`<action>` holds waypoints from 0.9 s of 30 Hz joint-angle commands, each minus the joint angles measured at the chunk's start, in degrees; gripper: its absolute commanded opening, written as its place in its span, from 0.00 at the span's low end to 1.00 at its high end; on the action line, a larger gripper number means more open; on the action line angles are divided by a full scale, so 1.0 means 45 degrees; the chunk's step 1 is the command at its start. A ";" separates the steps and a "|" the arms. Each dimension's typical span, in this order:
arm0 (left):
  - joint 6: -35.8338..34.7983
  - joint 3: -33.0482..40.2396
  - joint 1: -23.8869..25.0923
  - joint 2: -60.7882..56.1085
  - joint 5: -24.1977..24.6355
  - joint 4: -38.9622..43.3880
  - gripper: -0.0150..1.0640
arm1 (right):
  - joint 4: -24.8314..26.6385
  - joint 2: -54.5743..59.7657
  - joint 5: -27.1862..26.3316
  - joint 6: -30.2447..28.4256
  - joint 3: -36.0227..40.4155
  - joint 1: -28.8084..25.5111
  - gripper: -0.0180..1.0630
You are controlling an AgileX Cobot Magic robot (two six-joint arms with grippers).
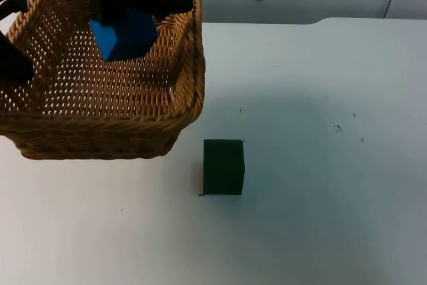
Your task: Pick up the basket with the left hand and place the blue cube into the basket with the right hand.
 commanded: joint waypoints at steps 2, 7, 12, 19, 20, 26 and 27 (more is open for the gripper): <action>-0.0044 0.0023 0.0028 -0.0186 0.0098 -0.0377 0.01 | 0.0043 0.0024 -0.0078 -0.0091 -0.0140 0.0050 0.59; -0.0044 0.0023 0.0028 -0.0186 0.0097 -0.0348 0.01 | 0.0014 0.0024 0.0060 -0.0091 -0.0140 0.0050 0.80; -0.0044 0.0023 0.0028 -0.0186 0.0097 -0.0348 0.01 | -0.0037 -0.0268 0.0209 -0.0148 -0.0140 0.0050 0.83; -0.0044 0.0023 0.0028 -0.0186 0.0097 -0.0348 0.01 | -0.0037 -0.1195 0.0672 -0.0856 -0.0140 0.0050 0.83; -0.0044 0.0023 0.0028 -0.0186 0.0097 -0.0348 0.01 | -0.0037 -0.1583 0.0940 -0.1122 -0.0140 0.0050 0.83; -0.0044 0.0023 0.0028 -0.0186 0.0097 -0.0348 0.01 | -0.0058 -0.2565 0.1837 -0.1419 -0.0140 0.0050 0.83; -0.0044 0.0023 0.0028 -0.0186 0.0097 -0.0348 0.01 | -0.0058 -0.2749 0.2083 -0.1419 -0.0140 0.0050 0.83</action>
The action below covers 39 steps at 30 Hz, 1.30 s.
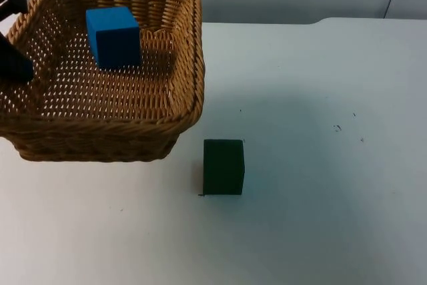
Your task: Pick up the basket with the left hand and place the blue cube into the basket with the right hand.
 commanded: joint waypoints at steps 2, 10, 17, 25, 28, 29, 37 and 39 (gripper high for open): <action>-0.0044 0.0000 0.0028 -0.0186 -0.0001 -0.0283 0.01 | -0.0058 -0.0650 0.0853 -0.0497 -0.0033 0.0050 0.83; -0.0044 0.0000 0.0028 -0.0186 -0.0529 0.0033 0.01 | -0.0058 -0.1412 0.2211 -0.0962 0.0395 0.0050 0.83; 0.0050 0.0000 0.0028 -0.0186 -0.1487 0.0274 0.01 | -0.0008 -0.3566 0.0196 -0.1153 0.3912 0.0050 0.83; 0.0388 0.0000 0.0028 0.0227 -0.2068 0.0416 0.01 | 0.0319 -0.5835 -0.1777 -0.1005 0.7564 0.0050 0.83; 0.0517 0.0000 0.0028 0.0548 -0.2148 0.0419 0.01 | 0.0390 -0.6328 -0.1944 -0.1005 0.8216 0.0050 0.83; 0.0642 0.0000 0.0028 0.0696 -0.2210 0.0419 0.01 | 0.0319 -0.6557 -0.1981 -0.1005 0.8516 0.0050 0.83; 0.0896 0.0000 0.0028 0.1918 -0.3071 0.0362 0.01 | 0.0389 -0.8199 -0.1878 -0.0717 1.0372 0.0050 0.83; 0.0956 0.0000 0.0028 0.2037 -0.3157 0.0363 0.01 | 0.0389 -0.8508 -0.1903 -0.0683 1.0633 0.0050 0.83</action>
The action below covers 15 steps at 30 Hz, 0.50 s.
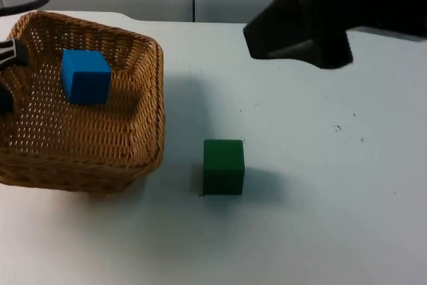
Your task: Pick up the basket with the left hand and place the blue cube into the basket with the right hand.
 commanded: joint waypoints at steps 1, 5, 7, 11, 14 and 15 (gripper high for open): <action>0.0041 0.0000 0.0028 0.0068 -0.0235 -0.0310 0.01 | 0.0070 -0.0504 -0.0165 0.0111 0.0400 0.0050 0.83; 0.0209 0.0000 0.0028 0.0387 -0.0563 -0.0643 0.01 | 0.0070 -0.1517 -0.0338 0.0262 0.1196 0.0050 0.82; 0.0701 0.0000 0.0028 0.0556 -0.0808 -0.0948 0.01 | 0.0070 -0.2422 -0.0514 0.0328 0.1773 0.0050 0.82; 0.0814 0.0000 0.0028 0.0770 -0.0984 -0.1092 0.01 | 0.0000 -0.3421 -0.0413 0.0342 0.2025 0.0050 0.82; 0.1116 0.0000 0.0028 0.0985 -0.1124 -0.1092 0.01 | 0.0000 -0.3877 -0.0251 0.0342 0.2055 0.0050 0.82; 0.1151 0.0000 0.0028 0.1151 -0.1153 -0.1092 0.01 | 0.0000 -0.4078 -0.0203 0.0342 0.2055 0.0050 0.82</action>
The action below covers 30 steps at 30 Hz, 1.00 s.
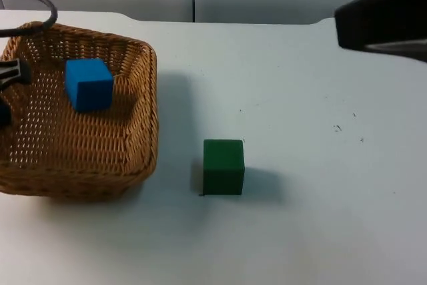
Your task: Pick up the basket with the left hand and place the blue cube into the basket with the right hand.
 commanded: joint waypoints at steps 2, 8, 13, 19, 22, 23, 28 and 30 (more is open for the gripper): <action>0.0067 0.0000 0.0028 0.0346 -0.0406 -0.0233 0.01 | 0.0000 -0.0551 0.0082 0.0053 0.0082 0.0050 0.82; 0.0431 0.0000 0.0028 0.0593 -0.1056 0.0386 0.01 | 0.0000 -0.0920 0.0355 0.0053 0.0082 0.0050 0.82; 0.0431 0.0000 0.0028 0.0593 -0.1464 0.0666 0.01 | 0.0000 -0.0920 0.0648 0.0053 0.0082 0.0050 0.82; 0.0549 0.0000 0.0028 0.0593 -0.1620 0.0717 0.02 | 0.0000 -0.0920 0.0648 0.0053 0.0082 0.0050 0.82; 0.0738 0.0000 0.0028 0.0593 -0.1695 0.0717 0.08 | 0.0000 -0.0920 0.0648 0.0053 0.0082 0.0050 0.82; 0.0770 0.0000 0.0028 0.0593 -0.1791 0.0717 0.13 | 0.0111 -0.0920 0.0642 0.0053 0.0082 0.0050 0.82; 0.0770 0.0000 0.0028 0.0593 -0.1856 0.1394 0.39 | 0.0111 -0.0920 0.0642 0.0053 0.0082 0.0050 0.82; 0.0770 0.0000 0.0028 0.0593 -0.1894 0.1483 0.47 | 0.0111 -0.0920 0.0642 0.0053 0.0082 0.0050 0.82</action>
